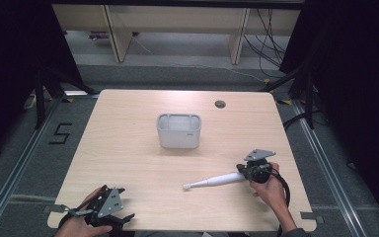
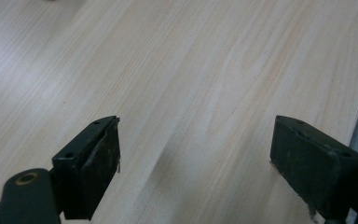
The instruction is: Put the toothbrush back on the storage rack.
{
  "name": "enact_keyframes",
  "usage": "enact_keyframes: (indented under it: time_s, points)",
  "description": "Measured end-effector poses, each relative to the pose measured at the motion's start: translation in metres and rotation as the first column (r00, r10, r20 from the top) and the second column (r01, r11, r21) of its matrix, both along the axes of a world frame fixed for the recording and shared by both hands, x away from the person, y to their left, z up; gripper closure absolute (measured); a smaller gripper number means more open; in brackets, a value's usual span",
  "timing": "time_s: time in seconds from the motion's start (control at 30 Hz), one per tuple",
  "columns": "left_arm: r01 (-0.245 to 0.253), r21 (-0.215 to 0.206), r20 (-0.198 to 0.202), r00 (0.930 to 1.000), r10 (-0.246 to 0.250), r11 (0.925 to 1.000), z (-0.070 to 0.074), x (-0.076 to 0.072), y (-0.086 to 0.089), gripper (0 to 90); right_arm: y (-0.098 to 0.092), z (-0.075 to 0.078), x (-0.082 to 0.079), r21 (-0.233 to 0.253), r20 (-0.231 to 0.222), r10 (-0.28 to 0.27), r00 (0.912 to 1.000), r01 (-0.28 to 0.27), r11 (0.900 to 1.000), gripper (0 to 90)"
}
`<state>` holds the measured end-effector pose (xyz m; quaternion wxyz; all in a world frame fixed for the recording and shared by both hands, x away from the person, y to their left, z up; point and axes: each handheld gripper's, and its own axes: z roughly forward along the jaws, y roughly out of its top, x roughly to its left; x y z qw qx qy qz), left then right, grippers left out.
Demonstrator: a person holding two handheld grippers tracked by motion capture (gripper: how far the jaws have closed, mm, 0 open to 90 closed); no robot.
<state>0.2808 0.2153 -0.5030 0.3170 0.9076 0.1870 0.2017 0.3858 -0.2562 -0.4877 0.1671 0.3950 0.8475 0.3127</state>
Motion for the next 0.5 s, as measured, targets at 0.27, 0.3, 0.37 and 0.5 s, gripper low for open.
enact_keyframes:
  time_s: [0.27,0.3,0.37,0.5]
  points:
    - [0.018,0.035,-0.001,0.9998,-0.018,0.9992,0.003,0.000,0.001,15.6,-0.002,-0.001,-0.008,-0.010,-0.011,-0.006,0.9999,0.006,1.000,90.0]
    - [0.001,0.000,0.001,1.0000,-0.001,1.0000,0.001,0.000,0.000,15.6,-0.003,-0.001,-0.011,-0.001,-0.019,-0.009,0.9998,0.009,1.000,90.0]
    - [0.005,0.010,0.003,1.0000,-0.005,0.9999,0.001,0.000,0.000,15.6,-0.006,-0.001,-0.012,-0.010,-0.004,0.005,1.0000,-0.005,1.000,90.0]
    - [0.002,0.000,0.002,1.0000,-0.002,1.0000,0.000,0.000,0.000,15.6,-0.007,-0.001,-0.017,-0.021,-0.004,0.008,1.0000,-0.008,1.000,90.0]
